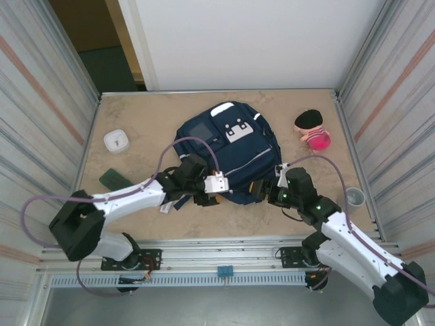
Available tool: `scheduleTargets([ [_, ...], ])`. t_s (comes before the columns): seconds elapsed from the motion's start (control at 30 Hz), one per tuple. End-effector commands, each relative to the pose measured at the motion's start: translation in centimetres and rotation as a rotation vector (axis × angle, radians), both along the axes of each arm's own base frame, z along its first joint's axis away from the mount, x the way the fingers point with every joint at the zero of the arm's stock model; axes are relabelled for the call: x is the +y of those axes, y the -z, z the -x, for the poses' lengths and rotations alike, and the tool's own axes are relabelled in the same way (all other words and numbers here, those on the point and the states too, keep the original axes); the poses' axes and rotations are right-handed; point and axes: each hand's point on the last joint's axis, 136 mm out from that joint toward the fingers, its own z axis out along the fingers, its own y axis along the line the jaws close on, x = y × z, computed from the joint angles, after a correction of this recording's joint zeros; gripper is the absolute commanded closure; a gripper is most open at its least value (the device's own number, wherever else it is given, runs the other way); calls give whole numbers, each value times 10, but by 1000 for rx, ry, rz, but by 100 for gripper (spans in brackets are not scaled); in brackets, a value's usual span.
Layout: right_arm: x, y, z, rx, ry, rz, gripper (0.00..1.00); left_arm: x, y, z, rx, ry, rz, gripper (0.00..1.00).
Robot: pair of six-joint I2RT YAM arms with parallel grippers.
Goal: Pack the student bag
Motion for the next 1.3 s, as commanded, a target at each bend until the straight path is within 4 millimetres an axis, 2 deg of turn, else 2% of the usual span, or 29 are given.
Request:
scheduleTargets([
  [0.0,9,-8,-9,-21,-14,-59,36,-7,4,-24,-99,31,-33,24],
  [0.07,8,-3,-15,-10,-3,-62,38,-11,11,-33,-101,21,-23,31],
  [0.17,4,3,-24,8,9,-69,40,-17,19,-28,-66,50,-14,51],
  [0.3,-5,17,-38,31,36,-47,45,-25,9,-6,8,86,94,83],
  [0.4,-11,27,-51,48,48,-47,48,-30,-1,8,45,83,190,94],
  [0.5,-16,27,-65,38,48,-57,49,-37,-3,18,65,70,253,97],
  [0.6,-19,13,-69,12,25,-30,46,-46,-4,22,89,50,309,98],
  [0.7,-22,-9,-56,-22,-3,60,45,-54,-6,23,133,33,356,100],
  [0.77,-27,-23,-38,-68,-6,157,44,-58,-9,22,147,30,386,100],
  [0.83,-28,-30,-19,-94,-18,212,43,-61,-13,24,157,40,406,100],
  [0.93,-15,-30,6,-88,-68,187,46,-65,-18,24,165,49,432,100],
  [1.03,6,-26,20,-88,-132,160,49,-68,-21,24,172,60,454,100],
  [1.13,22,-22,22,-95,-170,189,50,-69,-20,26,189,69,463,100],
  [1.27,35,-13,12,-84,-182,212,49,-71,-20,27,201,74,468,100],
])
